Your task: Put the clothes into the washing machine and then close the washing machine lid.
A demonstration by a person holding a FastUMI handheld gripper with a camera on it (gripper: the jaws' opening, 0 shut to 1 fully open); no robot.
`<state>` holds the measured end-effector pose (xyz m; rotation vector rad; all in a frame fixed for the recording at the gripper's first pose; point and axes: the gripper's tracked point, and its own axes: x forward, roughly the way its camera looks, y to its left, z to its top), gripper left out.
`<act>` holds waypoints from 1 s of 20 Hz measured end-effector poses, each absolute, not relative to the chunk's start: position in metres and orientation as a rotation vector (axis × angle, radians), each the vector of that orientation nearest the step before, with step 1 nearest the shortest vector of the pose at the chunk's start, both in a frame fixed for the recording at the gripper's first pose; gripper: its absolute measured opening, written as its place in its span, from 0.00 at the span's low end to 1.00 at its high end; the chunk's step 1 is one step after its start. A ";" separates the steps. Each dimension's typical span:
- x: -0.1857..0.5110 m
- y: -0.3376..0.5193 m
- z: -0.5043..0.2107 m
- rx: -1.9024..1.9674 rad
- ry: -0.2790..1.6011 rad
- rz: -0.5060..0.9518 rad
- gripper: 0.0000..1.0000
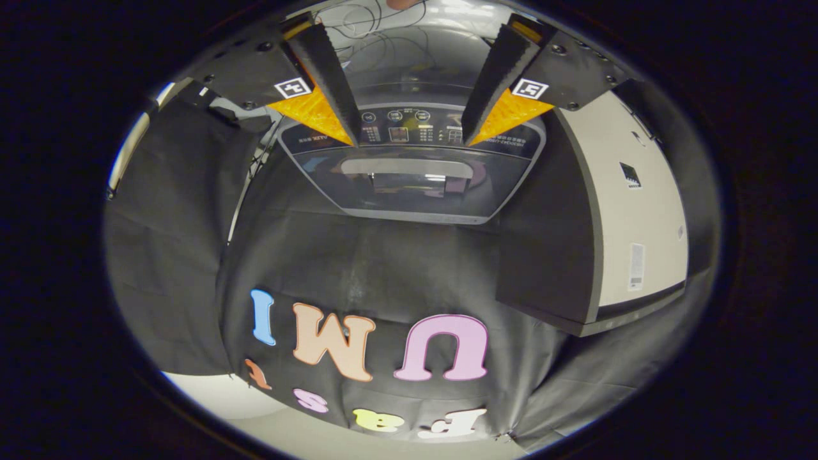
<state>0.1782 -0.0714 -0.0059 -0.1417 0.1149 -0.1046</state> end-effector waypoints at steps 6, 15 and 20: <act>0.166 -0.073 0.004 -0.104 0.066 -0.095 0.98; 0.154 -0.083 -0.001 -0.033 0.052 -0.107 0.98; 0.157 -0.060 0.012 -0.014 -0.015 -0.002 0.98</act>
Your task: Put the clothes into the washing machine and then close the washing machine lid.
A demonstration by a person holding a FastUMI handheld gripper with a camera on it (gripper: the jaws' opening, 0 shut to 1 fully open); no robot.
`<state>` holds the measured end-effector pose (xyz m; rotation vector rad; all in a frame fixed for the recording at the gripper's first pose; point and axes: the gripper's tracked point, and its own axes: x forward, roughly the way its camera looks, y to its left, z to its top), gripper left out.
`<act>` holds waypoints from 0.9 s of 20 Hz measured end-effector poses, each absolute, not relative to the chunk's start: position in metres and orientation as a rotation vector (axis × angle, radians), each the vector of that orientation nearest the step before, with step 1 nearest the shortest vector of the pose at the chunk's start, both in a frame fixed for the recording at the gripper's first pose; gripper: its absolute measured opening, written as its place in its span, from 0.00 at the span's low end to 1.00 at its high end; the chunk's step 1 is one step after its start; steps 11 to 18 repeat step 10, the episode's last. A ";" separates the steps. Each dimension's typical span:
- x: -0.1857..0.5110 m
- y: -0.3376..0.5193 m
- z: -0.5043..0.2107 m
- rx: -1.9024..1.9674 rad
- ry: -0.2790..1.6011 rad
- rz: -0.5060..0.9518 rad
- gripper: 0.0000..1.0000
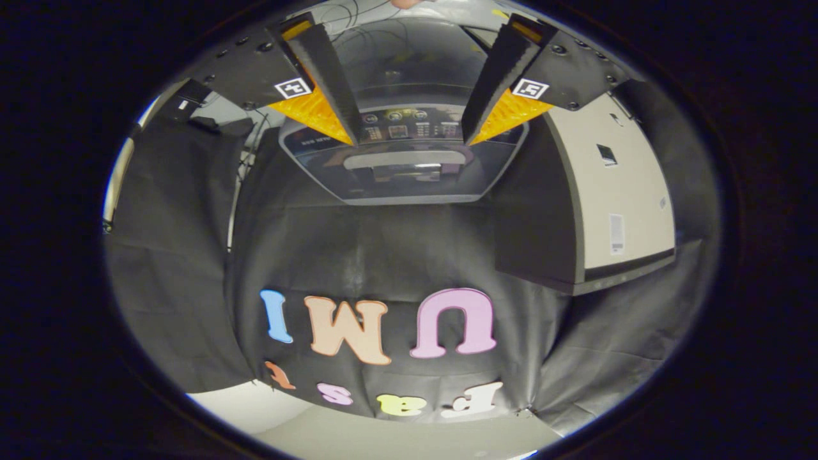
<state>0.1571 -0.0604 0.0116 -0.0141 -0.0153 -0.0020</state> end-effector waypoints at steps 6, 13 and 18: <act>0.174 -0.087 -0.004 -0.051 -0.016 -0.104 0.99; 0.175 -0.107 -0.006 -0.005 -0.021 -0.064 0.98; 0.175 -0.107 -0.006 -0.005 -0.021 -0.064 0.98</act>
